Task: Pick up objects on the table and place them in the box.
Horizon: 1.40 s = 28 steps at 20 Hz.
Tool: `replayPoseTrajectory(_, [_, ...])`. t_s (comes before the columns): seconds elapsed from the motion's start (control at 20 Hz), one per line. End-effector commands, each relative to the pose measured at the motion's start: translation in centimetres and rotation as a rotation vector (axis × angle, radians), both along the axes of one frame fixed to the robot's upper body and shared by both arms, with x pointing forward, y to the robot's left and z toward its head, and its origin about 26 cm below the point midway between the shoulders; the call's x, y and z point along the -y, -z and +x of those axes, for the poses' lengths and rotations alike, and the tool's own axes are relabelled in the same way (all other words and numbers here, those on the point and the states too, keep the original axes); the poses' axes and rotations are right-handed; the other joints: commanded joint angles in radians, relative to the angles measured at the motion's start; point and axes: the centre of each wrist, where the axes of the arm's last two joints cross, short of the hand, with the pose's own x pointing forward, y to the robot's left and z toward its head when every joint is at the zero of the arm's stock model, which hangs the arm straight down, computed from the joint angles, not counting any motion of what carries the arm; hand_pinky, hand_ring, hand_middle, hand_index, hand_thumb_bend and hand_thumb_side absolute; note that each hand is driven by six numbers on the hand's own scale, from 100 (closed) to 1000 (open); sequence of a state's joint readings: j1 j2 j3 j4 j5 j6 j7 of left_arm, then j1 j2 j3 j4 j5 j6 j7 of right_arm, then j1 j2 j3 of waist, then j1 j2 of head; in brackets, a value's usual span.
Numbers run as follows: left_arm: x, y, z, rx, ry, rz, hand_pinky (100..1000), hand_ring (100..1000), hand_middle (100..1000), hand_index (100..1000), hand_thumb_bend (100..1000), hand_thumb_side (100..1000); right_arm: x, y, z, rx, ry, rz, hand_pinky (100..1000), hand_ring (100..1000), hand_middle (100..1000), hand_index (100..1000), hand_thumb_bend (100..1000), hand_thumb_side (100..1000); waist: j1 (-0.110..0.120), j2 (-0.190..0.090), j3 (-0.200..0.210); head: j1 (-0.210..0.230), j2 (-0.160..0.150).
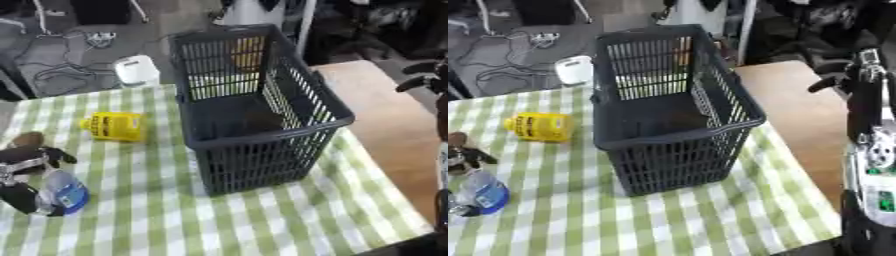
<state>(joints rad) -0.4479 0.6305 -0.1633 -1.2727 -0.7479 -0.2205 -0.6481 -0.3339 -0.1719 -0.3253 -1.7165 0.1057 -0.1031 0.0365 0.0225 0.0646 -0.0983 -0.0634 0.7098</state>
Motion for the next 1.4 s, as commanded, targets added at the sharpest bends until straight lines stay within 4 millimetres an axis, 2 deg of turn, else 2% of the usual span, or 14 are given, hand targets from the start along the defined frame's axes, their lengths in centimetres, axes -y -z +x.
replayPoseTrajectory(0.05, [-0.3,-0.8,0.4,0.039,-0.004,0.005,798,818,850,939,671,233,0.2,-1.0,0.1,0.027,-0.002,-0.022,446,577,611,704,100,662,-0.012,-0.004,-0.001,-0.001,-0.014])
replayPoseTrajectory(0.3, [-0.4,-0.2,0.5,0.045,-0.014,0.003,758,757,790,897,625,149,0.2,-1.0,0.1,0.028,-0.002,-0.022,446,577,611,704,100,662,-0.013,-0.003,-0.002,-0.001,-0.014])
replayPoseTrajectory(0.4, [-0.5,0.0,0.5,0.039,-0.016,0.004,719,701,732,859,594,111,0.2,-1.0,0.1,0.028,-0.002,-0.021,446,578,612,705,100,662,-0.013,-0.003,-0.002,-0.001,-0.015])
replayPoseTrajectory(0.45, [-0.6,0.1,0.6,0.039,-0.019,0.003,640,615,655,810,551,100,0.2,-1.0,0.1,0.028,-0.002,-0.021,446,578,612,705,100,663,-0.013,-0.003,-0.002,-0.001,-0.015])
replayPoseTrajectory(0.6, [-0.7,0.3,0.6,0.050,-0.034,-0.007,583,560,589,751,523,100,0.2,-1.0,0.1,0.027,-0.002,-0.021,446,578,612,705,100,664,-0.013,-0.003,-0.002,0.000,-0.015])
replayPoseTrajectory(0.75, [-0.7,0.4,0.6,0.077,-0.050,-0.012,495,474,500,644,476,100,0.2,-1.0,0.1,0.027,-0.001,-0.021,446,578,612,705,100,664,-0.013,-0.003,-0.002,0.000,-0.015])
replayPoseTrajectory(0.9, [-0.9,0.3,0.6,0.111,-0.063,-0.014,452,405,430,557,437,100,0.3,-1.0,0.1,0.027,0.002,-0.021,446,578,612,705,100,664,-0.013,-0.003,-0.002,0.001,-0.016])
replayPoseTrajectory(1.05, [-1.2,-0.3,0.6,0.119,-0.063,-0.012,466,397,418,555,422,100,0.3,-1.0,0.1,0.027,0.002,-0.021,446,578,612,705,100,667,-0.012,-0.003,-0.003,0.000,-0.016])
replayPoseTrajectory(1.15, [-1.4,-1.7,0.9,0.101,-0.037,-0.002,476,403,425,560,407,100,0.3,-1.0,0.0,0.026,0.002,-0.023,446,578,612,705,100,663,-0.011,-0.005,-0.003,0.000,-0.016])
replayPoseTrajectory(1.4, [-1.7,-8.9,2.3,0.100,0.050,-0.005,492,403,423,558,388,100,0.4,-0.9,-0.1,0.020,0.004,-0.028,446,578,612,705,100,664,-0.004,-0.014,-0.005,0.002,-0.013])
